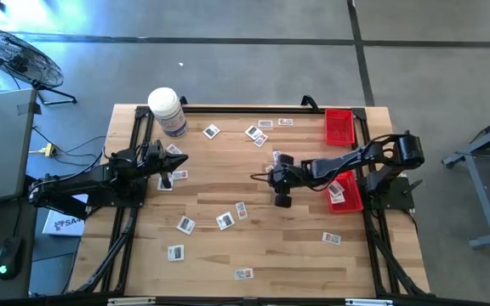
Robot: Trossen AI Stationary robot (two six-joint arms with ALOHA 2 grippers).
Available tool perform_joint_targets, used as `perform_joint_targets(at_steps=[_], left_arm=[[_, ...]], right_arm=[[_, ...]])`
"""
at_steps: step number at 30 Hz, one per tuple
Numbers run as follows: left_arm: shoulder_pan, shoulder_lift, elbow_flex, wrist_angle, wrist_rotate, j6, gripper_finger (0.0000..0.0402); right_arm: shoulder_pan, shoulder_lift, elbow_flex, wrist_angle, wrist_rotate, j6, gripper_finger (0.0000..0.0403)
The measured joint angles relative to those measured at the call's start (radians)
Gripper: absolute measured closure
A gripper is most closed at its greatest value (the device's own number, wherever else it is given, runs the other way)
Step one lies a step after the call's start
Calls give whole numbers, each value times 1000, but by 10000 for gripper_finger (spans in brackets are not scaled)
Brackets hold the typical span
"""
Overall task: Pick & Place First Aid Supplies
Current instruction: Put the ointment pack into the top basket
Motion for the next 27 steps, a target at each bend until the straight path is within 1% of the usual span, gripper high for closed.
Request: perform_joint_targets(at_steps=[3, 7, 15, 18, 22, 27], left_arm=[[0, 0, 0, 0, 0, 0, 401], [0, 0, 0, 0, 0, 0, 401], [0, 0, 0, 0, 0, 0, 401], [0, 0, 0, 0, 0, 0, 401], [0, 0, 0, 0, 0, 0, 401], [0, 0, 0, 0, 0, 0, 401]], right_arm=[[-15, 21, 0, 0, 3, -21, 304], [-43, 46, 0, 1, -3, -6, 304], [-53, 56, 1, 5, 2, 34, 304], [-40, 36, 7, -3, 4, 51, 304], [-20, -23, 12, -4, 6, -10, 304], [-33, -27, 9, -50, 20, 2, 304]])
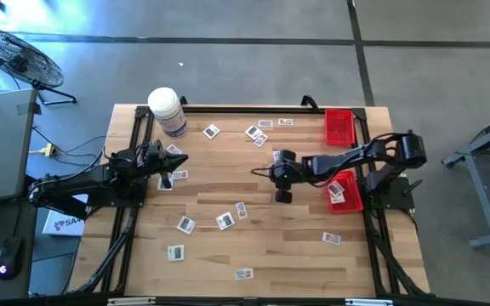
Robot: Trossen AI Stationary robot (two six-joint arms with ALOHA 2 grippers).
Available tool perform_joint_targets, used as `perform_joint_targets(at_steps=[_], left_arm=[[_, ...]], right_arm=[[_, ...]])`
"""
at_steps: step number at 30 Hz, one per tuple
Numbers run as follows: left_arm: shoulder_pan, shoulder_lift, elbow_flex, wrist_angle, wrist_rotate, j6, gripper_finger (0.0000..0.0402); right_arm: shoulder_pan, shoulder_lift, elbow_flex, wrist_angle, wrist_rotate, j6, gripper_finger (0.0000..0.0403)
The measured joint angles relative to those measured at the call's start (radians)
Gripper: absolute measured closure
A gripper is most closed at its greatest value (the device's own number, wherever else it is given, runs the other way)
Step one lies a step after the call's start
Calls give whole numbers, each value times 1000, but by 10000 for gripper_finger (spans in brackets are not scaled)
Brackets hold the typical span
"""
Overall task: Pick & Place First Aid Supplies
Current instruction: Put the ointment pack into the top basket
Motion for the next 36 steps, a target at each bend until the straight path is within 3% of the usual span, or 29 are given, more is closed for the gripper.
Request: perform_joint_targets(at_steps=[9, 15, 28, 36], left_arm=[[0, 0, 0, 0, 0, 0, 401], [0, 0, 0, 0, 0, 0, 401], [0, 0, 0, 0, 0, 0, 401], [0, 0, 0, 0, 0, 0, 401]], right_arm=[[-15, 87, 3, -4, -47, -68, 304], [-15, 119, 5, 0, -22, -10, 309], [-25, 115, 1, 16, -25, 122, 397], [-14, 12, -1, 127, -10, 122, 401]])
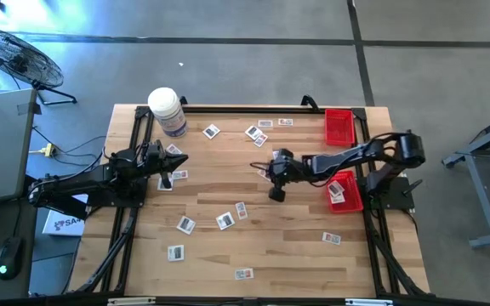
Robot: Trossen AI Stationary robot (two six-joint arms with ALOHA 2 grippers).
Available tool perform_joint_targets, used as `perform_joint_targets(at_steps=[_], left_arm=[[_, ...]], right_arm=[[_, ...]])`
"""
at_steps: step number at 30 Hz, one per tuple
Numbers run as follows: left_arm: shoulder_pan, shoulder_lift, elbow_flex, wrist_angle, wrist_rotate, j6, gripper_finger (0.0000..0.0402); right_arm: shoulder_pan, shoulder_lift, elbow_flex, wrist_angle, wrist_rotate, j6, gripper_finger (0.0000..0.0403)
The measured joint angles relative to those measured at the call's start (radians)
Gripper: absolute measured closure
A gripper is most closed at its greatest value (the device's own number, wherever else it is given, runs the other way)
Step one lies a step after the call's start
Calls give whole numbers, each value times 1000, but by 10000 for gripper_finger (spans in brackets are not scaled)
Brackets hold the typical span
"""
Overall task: Pick & Place First Aid Supplies
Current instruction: Put the ointment pack into the top basket
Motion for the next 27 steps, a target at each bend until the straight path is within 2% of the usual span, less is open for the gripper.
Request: perform_joint_targets(at_steps=[6, 10, 14, 18, 27], left_arm=[[0, 0, 0, 0, 0, 0, 401], [0, 0, 0, 0, 0, 0, 401], [0, 0, 0, 0, 0, 0, 401], [0, 0, 0, 0, 0, 0, 401], [0, 0, 0, 0, 0, 0, 401]], right_arm=[[1, -53, -2, -44, 39, 10, 401], [1, -41, -1, -39, 54, 31, 397], [1, -5, -1, 26, 103, 43, 365], [1, 60, 0, 176, 73, 43, 328], [5, 157, 1, 248, 124, 42, 300]])
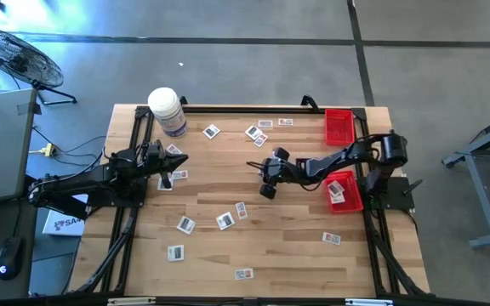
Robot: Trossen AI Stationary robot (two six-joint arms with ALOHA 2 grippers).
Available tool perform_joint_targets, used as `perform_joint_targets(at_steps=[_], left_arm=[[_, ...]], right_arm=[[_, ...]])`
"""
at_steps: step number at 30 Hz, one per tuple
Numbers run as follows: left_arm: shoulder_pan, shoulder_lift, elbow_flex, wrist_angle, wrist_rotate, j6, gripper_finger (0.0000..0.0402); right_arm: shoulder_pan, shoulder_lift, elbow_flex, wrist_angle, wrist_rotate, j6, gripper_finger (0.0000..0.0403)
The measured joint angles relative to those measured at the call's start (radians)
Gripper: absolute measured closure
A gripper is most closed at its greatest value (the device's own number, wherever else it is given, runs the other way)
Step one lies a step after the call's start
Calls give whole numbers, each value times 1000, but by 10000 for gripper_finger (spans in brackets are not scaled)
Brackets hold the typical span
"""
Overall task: Pick & Place First Aid Supplies
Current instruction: Put the ointment pack into the top basket
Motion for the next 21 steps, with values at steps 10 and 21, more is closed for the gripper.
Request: perform_joint_targets(at_steps=[10, 21], left_arm=[[0, 0, 0, 0, 0, 0, 401], [0, 0, 0, 0, 0, 0, 401]], right_arm=[[7, 95, 2, 93, 49, 13, 279], [20, 116, 4, 62, 117, 130, 334]])
